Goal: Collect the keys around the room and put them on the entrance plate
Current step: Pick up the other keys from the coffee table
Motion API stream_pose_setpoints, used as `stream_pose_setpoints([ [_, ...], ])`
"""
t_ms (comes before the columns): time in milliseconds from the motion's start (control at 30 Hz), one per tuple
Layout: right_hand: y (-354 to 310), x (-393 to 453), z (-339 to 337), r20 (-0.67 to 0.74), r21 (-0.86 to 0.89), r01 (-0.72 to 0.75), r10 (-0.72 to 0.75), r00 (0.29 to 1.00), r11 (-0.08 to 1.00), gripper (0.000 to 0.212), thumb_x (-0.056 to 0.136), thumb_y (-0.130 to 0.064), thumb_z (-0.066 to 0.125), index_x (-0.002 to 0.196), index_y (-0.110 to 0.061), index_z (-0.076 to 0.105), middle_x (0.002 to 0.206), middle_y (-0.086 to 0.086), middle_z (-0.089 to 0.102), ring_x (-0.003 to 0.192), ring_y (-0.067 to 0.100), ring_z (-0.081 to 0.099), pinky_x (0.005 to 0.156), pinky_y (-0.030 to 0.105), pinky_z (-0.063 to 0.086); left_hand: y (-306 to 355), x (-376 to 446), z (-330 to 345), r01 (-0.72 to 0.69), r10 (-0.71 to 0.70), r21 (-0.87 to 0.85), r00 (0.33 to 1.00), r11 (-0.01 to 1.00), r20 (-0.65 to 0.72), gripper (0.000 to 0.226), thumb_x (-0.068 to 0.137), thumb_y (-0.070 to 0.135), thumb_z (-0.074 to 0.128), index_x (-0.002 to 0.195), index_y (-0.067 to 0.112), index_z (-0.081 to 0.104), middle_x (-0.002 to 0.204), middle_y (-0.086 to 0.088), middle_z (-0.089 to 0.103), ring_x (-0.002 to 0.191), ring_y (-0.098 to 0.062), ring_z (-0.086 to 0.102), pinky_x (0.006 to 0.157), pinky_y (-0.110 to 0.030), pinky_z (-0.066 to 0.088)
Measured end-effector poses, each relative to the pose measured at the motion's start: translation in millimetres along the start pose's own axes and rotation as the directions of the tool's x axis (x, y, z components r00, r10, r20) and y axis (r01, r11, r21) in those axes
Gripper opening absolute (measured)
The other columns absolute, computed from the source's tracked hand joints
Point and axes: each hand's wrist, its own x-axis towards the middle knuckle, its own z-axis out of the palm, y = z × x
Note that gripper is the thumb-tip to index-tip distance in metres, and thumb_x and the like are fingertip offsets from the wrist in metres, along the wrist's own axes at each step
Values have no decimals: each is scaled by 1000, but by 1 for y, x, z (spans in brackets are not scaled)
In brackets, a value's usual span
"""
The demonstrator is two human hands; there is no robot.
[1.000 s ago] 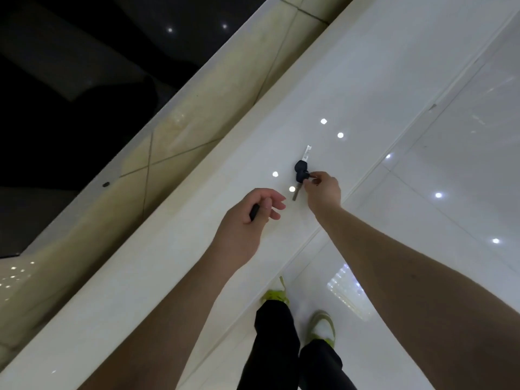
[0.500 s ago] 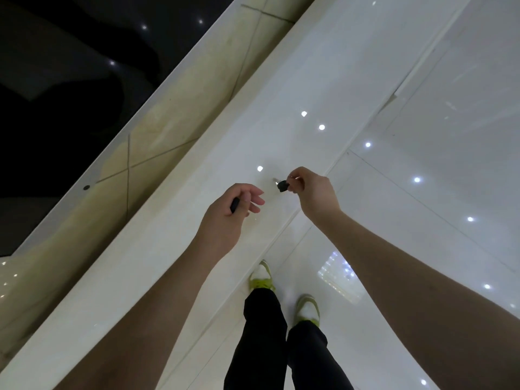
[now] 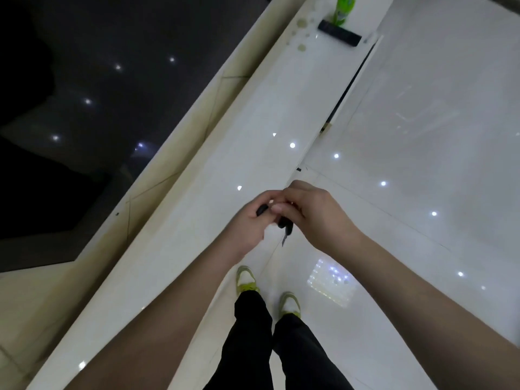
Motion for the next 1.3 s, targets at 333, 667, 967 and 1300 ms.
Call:
stream_pose_setpoints([
  [333, -71, -74, -90, -74, -100, -101, 94, 993, 990, 5, 86, -23, 65, 83, -19, 65, 68, -6, 64, 59, 5, 61, 56, 18, 46, 92, -53, 51, 236, -130, -215, 900, 948, 416, 39, 99, 46, 45, 111, 15, 66, 92, -18, 71, 71, -31, 67, 58, -34, 53],
  [667, -68, -181, -153, -448, 88, -254, 266, 854, 963, 19, 95, -32, 52, 100, -23, 68, 96, -9, 66, 86, 0, 58, 73, 11, 43, 137, -60, 148, 41, -104, 111, 751, 993, 652, 43, 85, 51, 63, 123, 32, 59, 76, 2, 54, 49, -12, 33, 50, -24, 27],
  [967, 7, -323, -178, -714, 315, -322, 446, 540, 893, 24, 95, -37, 49, 115, -29, 61, 107, -18, 61, 95, -7, 56, 81, 15, 44, 128, -77, 303, -100, -168, 319, 683, 942, 710, 31, 79, 23, 73, 110, 28, 70, 73, 1, 58, 47, -13, 35, 44, -23, 28],
  [1300, 81, -519, -199, -799, 424, -451, 559, 222, 785, 45, 93, -48, 46, 135, -32, 42, 115, -15, 59, 105, 1, 53, 91, 25, 43, 97, -112, 492, -278, -168, 433, 644, 857, 746, 20, 83, 38, 66, 99, 30, 74, 71, 2, 62, 43, -16, 31, 44, -24, 23],
])
